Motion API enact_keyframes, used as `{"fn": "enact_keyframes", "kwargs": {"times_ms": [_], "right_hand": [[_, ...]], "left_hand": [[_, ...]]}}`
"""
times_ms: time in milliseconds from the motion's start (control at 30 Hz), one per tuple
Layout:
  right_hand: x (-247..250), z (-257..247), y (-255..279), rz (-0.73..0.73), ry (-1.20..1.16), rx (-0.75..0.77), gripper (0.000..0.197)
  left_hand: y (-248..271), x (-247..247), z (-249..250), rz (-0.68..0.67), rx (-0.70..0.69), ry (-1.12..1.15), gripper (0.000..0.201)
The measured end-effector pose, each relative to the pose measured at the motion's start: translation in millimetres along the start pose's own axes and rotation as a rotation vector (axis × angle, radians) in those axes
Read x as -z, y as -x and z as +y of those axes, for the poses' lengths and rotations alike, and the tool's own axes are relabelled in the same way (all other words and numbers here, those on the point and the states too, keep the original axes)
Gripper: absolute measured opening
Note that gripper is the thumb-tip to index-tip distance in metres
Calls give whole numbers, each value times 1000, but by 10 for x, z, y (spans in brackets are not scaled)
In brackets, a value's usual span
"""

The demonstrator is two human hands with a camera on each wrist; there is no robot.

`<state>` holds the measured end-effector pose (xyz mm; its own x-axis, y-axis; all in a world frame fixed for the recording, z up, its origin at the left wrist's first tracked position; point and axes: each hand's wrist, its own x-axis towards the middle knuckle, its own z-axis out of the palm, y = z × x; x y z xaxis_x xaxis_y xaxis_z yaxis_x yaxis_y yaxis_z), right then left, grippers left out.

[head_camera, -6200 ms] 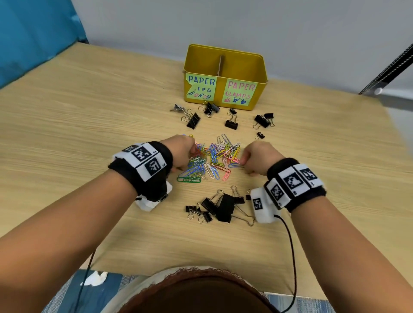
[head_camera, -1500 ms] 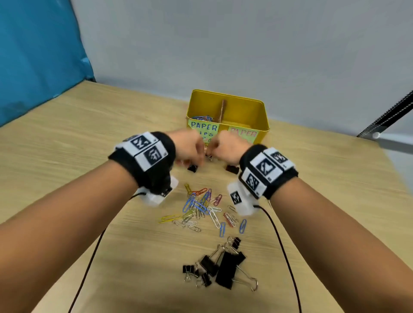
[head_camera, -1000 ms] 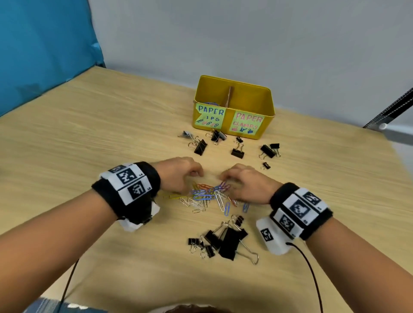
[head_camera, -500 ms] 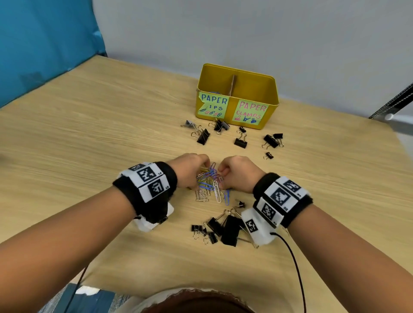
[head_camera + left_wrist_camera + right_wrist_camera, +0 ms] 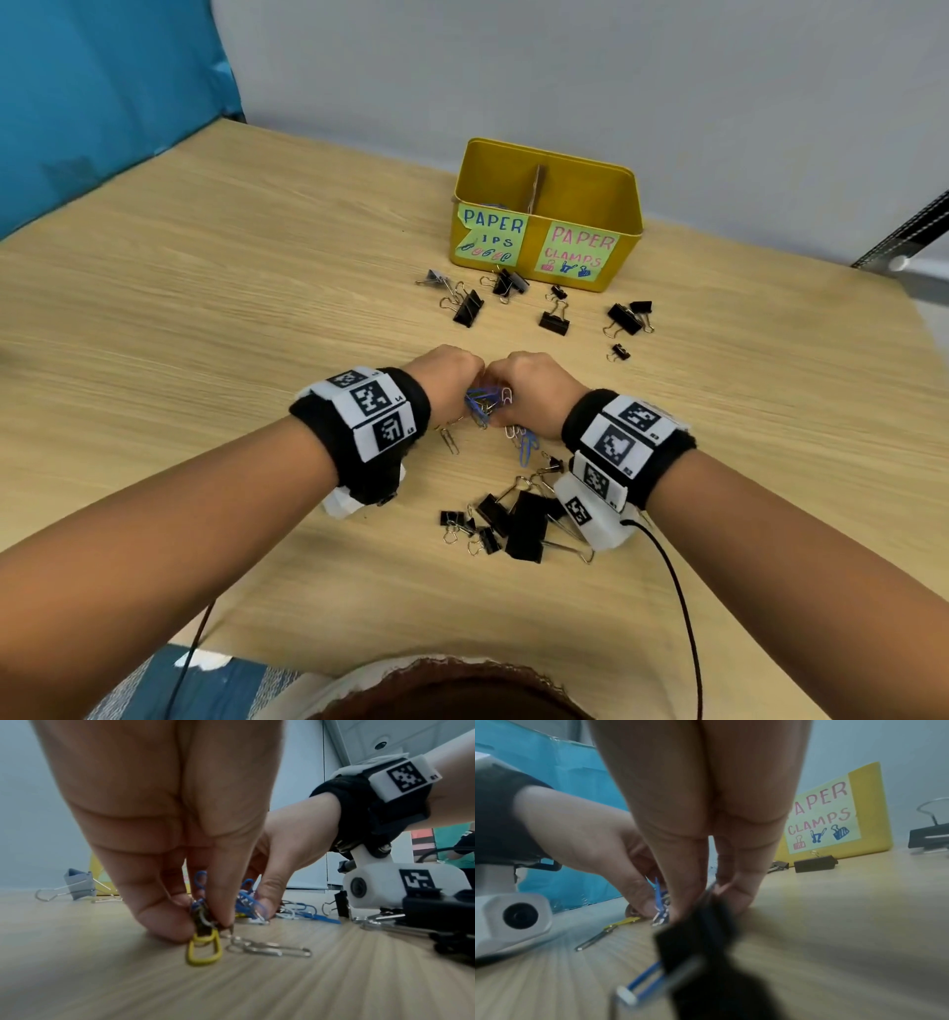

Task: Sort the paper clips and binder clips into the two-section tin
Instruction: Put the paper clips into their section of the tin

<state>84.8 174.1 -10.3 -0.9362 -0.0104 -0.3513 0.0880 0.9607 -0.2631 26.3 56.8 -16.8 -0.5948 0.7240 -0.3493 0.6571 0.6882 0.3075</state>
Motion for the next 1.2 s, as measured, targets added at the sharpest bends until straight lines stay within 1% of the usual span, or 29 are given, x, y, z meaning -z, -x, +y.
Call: {"fn": "enact_keyframes", "kwargs": {"times_ms": [100, 167, 200, 233, 300, 400, 500, 600, 667, 733, 767, 833, 867, 900, 933, 967, 1033, 1100, 1133, 1200], "right_hand": [[20, 51, -29, -2, -101, -2, 31], [33, 122, -68, -37, -311, -51, 19], [40, 165, -84, -60, -452, -79, 11], [51, 209, -99, -78, -582, -100, 10], [77, 293, -119, -103, -797, -130, 21], [191, 376, -146, -97, -1003, -135, 24], [443, 387, -226, -30, -1109, -108, 23], [851, 369, -355, 102, -1215, -65, 24], [1133, 348, -487, 195, -1240, -36, 23], [1355, 333, -676, 295, -1245, -27, 24], [1436, 319, -772, 345, -1238, -35, 25], [1546, 283, -973, 423, -1194, -74, 27], [1571, 279, -1091, 454, -1151, -106, 29], [1565, 277, -1197, 480, -1086, -143, 32], [1557, 277, -1301, 503, -1000, -184, 34], [1548, 274, -1393, 518, -910, -218, 36], [1508, 272, -1508, 515, -758, -264, 36], [1482, 256, -1475, 499, -669, -274, 33], [1466, 252, -1430, 505, -632, -271, 34], [1431, 228, -1240, 553, -560, -235, 35]], "left_hand": [[-12, 38, -17, -20, -13, 36, 28], [-36, 79, -53, -44, 10, 101, 23], [-54, 92, -91, -65, 29, 192, 14], [-74, 105, -137, -92, 46, 317, 8], [-125, 137, -246, -159, 80, 580, 19], [-153, 225, -363, -187, 87, 901, 24], [-205, 426, -395, -145, 35, 1106, 23], [-327, 774, -389, -62, -23, 1253, 23], [-444, 1049, -368, 20, -39, 1292, 23], [-586, 1302, -329, 121, -26, 1254, 21], [-671, 1402, -309, 185, -3, 1197, 22], [-892, 1548, -297, 318, 76, 1036, 23], [-1006, 1602, -293, 376, 120, 926, 20], [-1081, 1632, -267, 413, 159, 792, 11], [-1135, 1650, -247, 431, 186, 647, 5], [-1174, 1659, -232, 430, 211, 516, 10], [-1200, 1634, -195, 375, 232, 317, 26], [-1194, 1608, -171, 362, 232, 249, 33], [-1172, 1593, -167, 373, 226, 238, 34], [-1063, 1557, -169, 439, 198, 249, 34]]}}
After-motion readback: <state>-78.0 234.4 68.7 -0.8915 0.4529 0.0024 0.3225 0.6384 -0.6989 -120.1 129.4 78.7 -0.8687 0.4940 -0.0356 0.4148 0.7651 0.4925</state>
